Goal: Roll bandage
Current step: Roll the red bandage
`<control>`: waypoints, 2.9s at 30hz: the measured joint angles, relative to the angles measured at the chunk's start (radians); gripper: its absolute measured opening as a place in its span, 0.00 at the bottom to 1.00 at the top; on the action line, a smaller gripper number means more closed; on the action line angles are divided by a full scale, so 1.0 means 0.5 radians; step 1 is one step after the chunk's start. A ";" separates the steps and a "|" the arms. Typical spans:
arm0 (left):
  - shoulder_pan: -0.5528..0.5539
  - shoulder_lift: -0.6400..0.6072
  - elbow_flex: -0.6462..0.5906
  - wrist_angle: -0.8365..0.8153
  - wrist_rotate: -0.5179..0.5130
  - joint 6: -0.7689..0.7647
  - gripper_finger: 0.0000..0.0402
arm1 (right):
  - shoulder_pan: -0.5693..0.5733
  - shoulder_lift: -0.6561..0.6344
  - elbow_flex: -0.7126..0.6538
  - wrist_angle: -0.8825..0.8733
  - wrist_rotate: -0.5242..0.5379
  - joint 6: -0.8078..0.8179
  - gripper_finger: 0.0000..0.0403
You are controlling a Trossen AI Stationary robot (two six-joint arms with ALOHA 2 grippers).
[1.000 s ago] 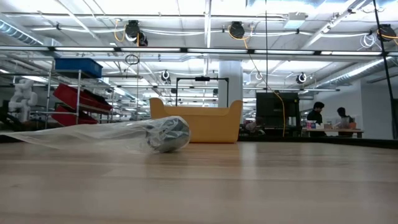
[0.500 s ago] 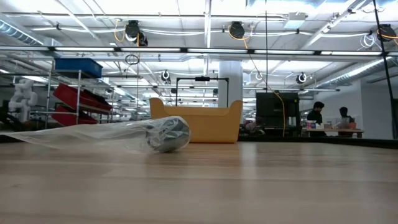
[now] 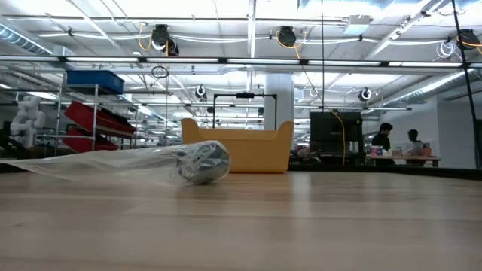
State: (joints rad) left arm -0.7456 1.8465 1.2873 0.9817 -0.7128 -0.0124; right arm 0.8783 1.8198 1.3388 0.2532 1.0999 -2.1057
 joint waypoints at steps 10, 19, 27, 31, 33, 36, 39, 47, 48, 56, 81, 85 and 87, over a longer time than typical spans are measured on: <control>0.017 0.000 0.000 0.013 -0.124 0.154 0.13 | 0.000 0.000 0.000 0.024 -0.068 0.259 0.07; 0.066 0.000 0.000 0.009 -0.174 0.337 0.13 | 0.007 0.000 0.000 0.025 -0.066 0.573 0.00; 0.059 0.000 0.000 -0.018 -0.324 0.808 0.13 | 0.048 0.000 0.001 0.185 -0.074 0.675 0.00; 0.050 0.000 0.000 -0.073 -0.429 1.047 0.13 | 0.064 0.000 0.001 0.284 -0.121 0.756 0.00; 0.048 0.000 0.000 -0.126 -0.464 1.132 0.13 | 0.066 0.000 0.001 0.312 -0.121 0.786 0.00; 0.050 0.000 0.000 -0.184 -0.480 1.155 0.13 | 0.065 0.000 0.001 0.344 -0.122 0.837 0.00; 0.050 0.000 0.000 -0.221 -0.483 1.157 0.13 | 0.061 0.000 0.001 0.384 -0.122 0.867 0.00; 0.044 0.000 0.000 -0.278 -0.488 1.193 0.13 | 0.060 0.000 0.061 0.384 -0.117 0.910 0.00; 0.043 0.000 0.000 -0.278 -0.488 1.193 0.13 | 0.060 0.000 0.077 0.382 -0.112 0.920 0.00; 0.006 0.000 0.000 -0.276 -0.488 1.192 0.13 | 0.041 0.000 0.172 0.381 -0.110 0.942 0.00; -0.070 -0.001 0.000 -0.320 -0.389 0.995 0.13 | -0.011 0.000 0.179 0.511 -0.215 1.068 0.16; -0.070 -0.001 0.000 -0.322 -0.379 0.977 0.13 | -0.013 0.000 0.179 0.552 -0.216 1.143 0.19; -0.070 -0.001 -0.001 -0.328 -0.377 0.977 0.13 | -0.014 0.000 0.179 0.551 -0.214 1.216 0.21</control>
State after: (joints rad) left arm -0.7807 1.8462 1.2869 0.8178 -0.9012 0.4759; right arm 0.8711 1.8198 1.4284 0.5289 0.9927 -1.4979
